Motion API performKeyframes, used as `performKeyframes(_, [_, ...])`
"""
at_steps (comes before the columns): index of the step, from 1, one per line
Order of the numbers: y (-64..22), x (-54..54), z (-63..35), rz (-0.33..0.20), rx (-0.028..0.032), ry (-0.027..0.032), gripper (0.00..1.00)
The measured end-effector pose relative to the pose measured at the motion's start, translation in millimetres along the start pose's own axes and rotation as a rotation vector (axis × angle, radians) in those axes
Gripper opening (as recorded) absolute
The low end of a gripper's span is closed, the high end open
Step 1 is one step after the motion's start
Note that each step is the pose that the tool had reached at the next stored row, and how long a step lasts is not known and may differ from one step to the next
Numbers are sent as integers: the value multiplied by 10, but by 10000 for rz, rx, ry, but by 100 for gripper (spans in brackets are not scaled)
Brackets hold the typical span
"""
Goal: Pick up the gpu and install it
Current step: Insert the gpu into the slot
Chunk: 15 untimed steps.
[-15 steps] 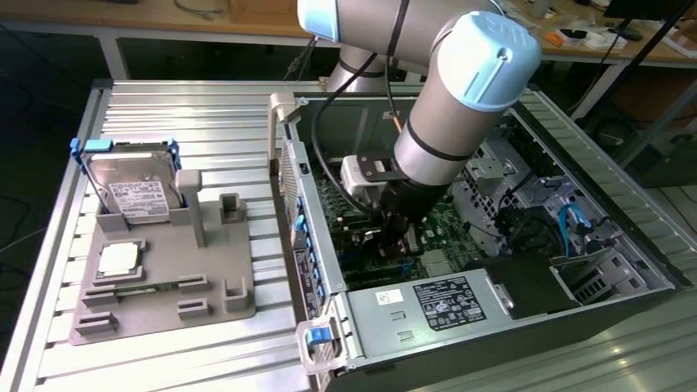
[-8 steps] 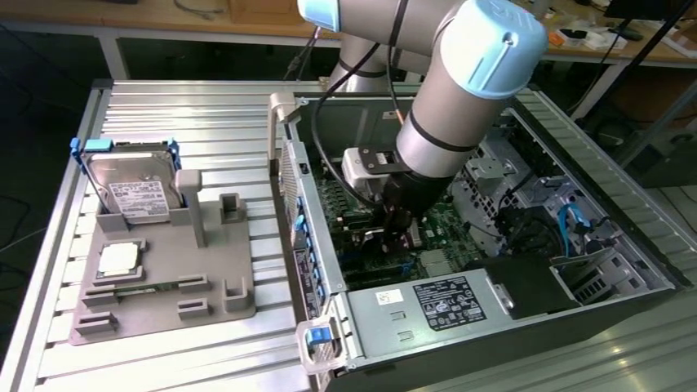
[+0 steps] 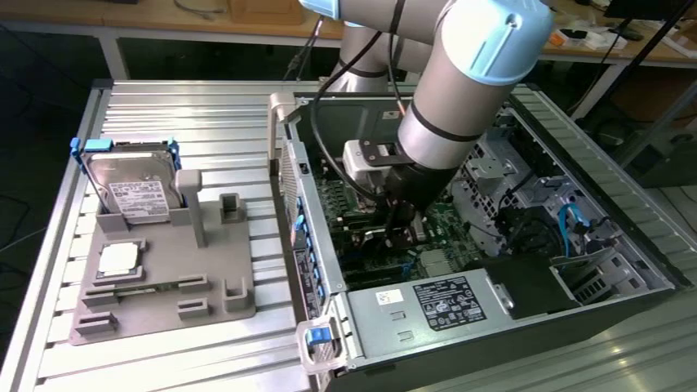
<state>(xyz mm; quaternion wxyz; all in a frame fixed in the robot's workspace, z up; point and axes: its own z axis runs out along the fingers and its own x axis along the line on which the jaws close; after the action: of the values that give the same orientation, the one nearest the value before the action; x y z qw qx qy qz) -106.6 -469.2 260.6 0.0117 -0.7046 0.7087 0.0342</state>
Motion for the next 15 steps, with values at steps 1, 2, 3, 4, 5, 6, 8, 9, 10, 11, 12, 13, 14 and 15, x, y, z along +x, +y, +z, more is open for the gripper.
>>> performKeyframes(1, [2,-1,-13,-2,24,1,47])
performKeyframes(2, [5,-1,-23,-3,50,1,47])
performKeyframes(3, [8,-2,-33,-5,82,0,47])
performKeyframes(4, [9,-3,-41,-6,102,0,47])
performKeyframes(5, [9,-3,-50,-9,116,0,47])
performKeyframes(6, [10,-4,-61,-9,132,0,47])
performKeyframes(8, [12,-6,-82,-11,164,-1,47])
performKeyframes(9, [12,-7,-95,-12,177,0,47])
performKeyframes(10, [13,-9,-108,-13,189,-1,47])
performKeyframes(11, [14,-10,-123,-13,202,1,47])
performKeyframes(12, [14,-11,-139,-13,213,0,47])
performKeyframes(13, [15,-13,-156,-15,224,0,47])
performKeyframes(14, [16,-14,-172,-15,240,0,47])
performKeyframes(15, [16,-16,-183,-16,254,2,47])
